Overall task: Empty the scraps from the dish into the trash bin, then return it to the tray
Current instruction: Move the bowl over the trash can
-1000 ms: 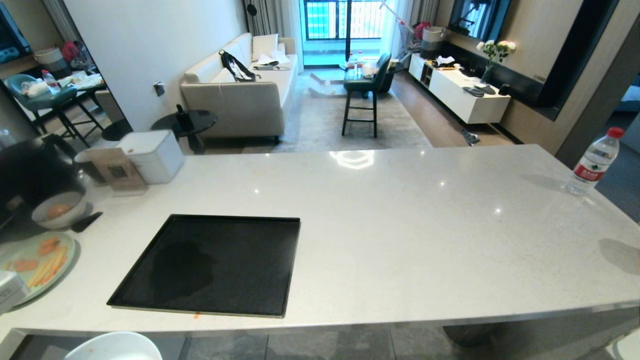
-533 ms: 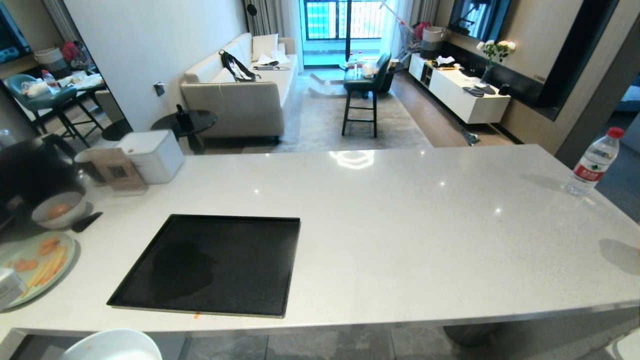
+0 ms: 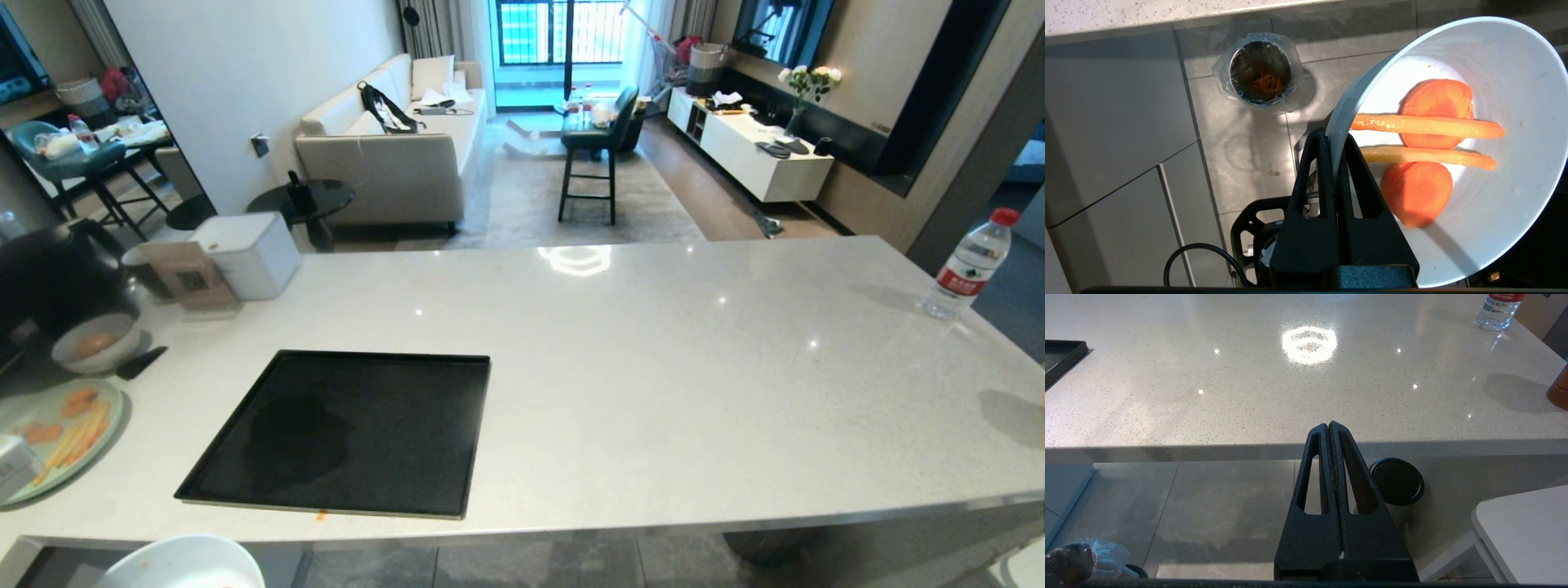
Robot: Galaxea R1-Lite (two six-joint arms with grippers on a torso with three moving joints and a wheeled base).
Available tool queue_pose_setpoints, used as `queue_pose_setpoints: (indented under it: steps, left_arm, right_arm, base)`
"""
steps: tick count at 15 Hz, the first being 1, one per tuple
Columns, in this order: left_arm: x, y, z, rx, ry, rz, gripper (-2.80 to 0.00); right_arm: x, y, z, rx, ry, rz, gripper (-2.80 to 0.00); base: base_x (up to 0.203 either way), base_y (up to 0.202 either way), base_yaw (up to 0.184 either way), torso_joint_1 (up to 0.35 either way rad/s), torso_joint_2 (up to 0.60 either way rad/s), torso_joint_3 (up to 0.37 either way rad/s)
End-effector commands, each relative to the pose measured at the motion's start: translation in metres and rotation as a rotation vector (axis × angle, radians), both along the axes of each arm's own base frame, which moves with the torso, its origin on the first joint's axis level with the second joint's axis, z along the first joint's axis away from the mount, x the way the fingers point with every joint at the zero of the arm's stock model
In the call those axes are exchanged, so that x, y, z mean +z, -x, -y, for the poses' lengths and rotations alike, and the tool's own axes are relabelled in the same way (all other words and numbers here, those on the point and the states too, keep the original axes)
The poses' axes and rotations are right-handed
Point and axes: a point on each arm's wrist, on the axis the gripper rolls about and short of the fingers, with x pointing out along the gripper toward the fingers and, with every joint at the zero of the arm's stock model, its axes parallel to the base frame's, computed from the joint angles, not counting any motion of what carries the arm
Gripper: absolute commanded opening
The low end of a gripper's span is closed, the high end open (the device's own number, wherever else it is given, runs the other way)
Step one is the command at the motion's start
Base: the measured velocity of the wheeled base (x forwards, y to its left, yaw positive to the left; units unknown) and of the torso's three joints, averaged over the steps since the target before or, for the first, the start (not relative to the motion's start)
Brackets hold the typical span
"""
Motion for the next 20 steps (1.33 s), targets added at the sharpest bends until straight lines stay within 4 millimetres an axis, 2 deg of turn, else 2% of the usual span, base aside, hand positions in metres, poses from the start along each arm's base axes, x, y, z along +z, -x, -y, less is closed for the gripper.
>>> queue_pose_setpoints:
  steps: [1,20]
  left_arm:
    - [-0.0014,-0.0006,-0.0001,0.002,0.0,-0.013,-2.8]
    - [-0.0028,0.0012,-0.0001,0.003,0.002,-0.017,-2.8]
  right_arm:
    - [0.0,0.0,0.0,0.001,0.001,0.001,-2.8]
    - [0.0001,0.0,0.0,0.001,0.001,0.001,-2.8]
  base:
    - [0.0,0.0,0.0,0.0,0.0,0.0]
    - [0.0,0.0,0.0,0.0,0.0,0.0]
